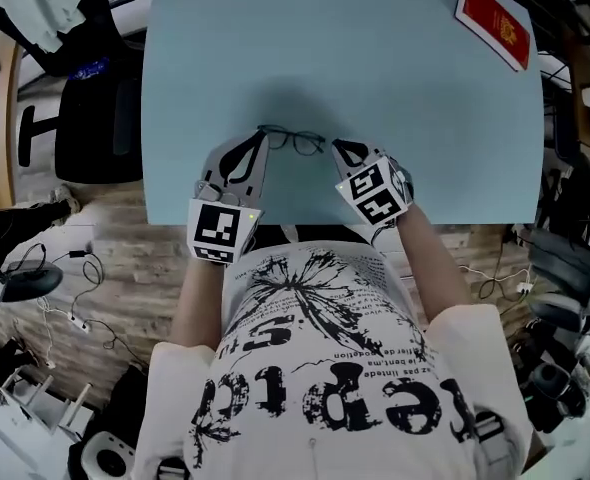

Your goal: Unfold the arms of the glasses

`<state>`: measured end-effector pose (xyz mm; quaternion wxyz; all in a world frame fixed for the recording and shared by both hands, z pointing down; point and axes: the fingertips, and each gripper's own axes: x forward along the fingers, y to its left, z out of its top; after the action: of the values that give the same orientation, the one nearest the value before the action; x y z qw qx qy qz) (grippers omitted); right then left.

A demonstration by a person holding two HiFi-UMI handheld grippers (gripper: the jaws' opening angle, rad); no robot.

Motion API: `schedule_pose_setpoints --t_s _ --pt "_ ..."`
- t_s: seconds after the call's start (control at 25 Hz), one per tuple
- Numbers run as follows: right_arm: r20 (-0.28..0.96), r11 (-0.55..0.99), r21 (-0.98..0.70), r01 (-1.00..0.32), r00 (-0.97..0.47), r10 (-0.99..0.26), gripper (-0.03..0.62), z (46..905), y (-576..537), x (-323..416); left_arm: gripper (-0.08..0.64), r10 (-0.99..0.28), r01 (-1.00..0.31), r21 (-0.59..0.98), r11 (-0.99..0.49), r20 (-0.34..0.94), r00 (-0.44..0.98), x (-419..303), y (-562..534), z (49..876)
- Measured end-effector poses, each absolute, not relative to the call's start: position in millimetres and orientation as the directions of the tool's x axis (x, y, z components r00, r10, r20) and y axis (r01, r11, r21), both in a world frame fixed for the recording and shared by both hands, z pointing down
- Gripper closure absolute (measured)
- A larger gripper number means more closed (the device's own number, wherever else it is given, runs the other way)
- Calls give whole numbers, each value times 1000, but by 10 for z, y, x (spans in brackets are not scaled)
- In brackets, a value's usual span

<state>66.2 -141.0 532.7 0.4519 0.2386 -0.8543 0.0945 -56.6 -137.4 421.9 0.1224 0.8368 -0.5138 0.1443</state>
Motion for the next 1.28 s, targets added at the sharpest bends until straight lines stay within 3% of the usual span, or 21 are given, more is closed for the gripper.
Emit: schedule_pose_setpoints --t_s 0.08,0.16,0.36,0.6,0.92,1.08,1.28 --pt "856 894 71 -443 -433 -283 564 5475 -1387 639 541 -811 -887 70 -456 377 447 -607 -1386 4305" --pt "883 920 86 -383 -398 -248 508 5597 -1359 602 541 -798 -879 76 -470 390 460 -651 -1396 4396" --pt "921 964 125 -235 -333 -200 500 5773 -1353 513 541 -766 -866 84 -493 429 478 -722 -1425 4593" --pt "948 986 133 -99 -276 -156 503 5877 -1358 462 541 -736 -857 87 -507 474 483 -762 -1415 4781" --pt "956 993 110 -39 -270 -116 554 5949 -1374 413 541 -676 -825 54 -563 543 497 -688 -1411 4989" --pt "951 994 105 -38 -289 -112 557 5959 -1366 380 540 -581 -746 -15 -666 637 506 -592 -1397 5215" --pt "948 993 113 -34 -294 -118 557 5966 -1346 393 510 -404 -537 -86 -839 760 509 -352 -1382 5403"
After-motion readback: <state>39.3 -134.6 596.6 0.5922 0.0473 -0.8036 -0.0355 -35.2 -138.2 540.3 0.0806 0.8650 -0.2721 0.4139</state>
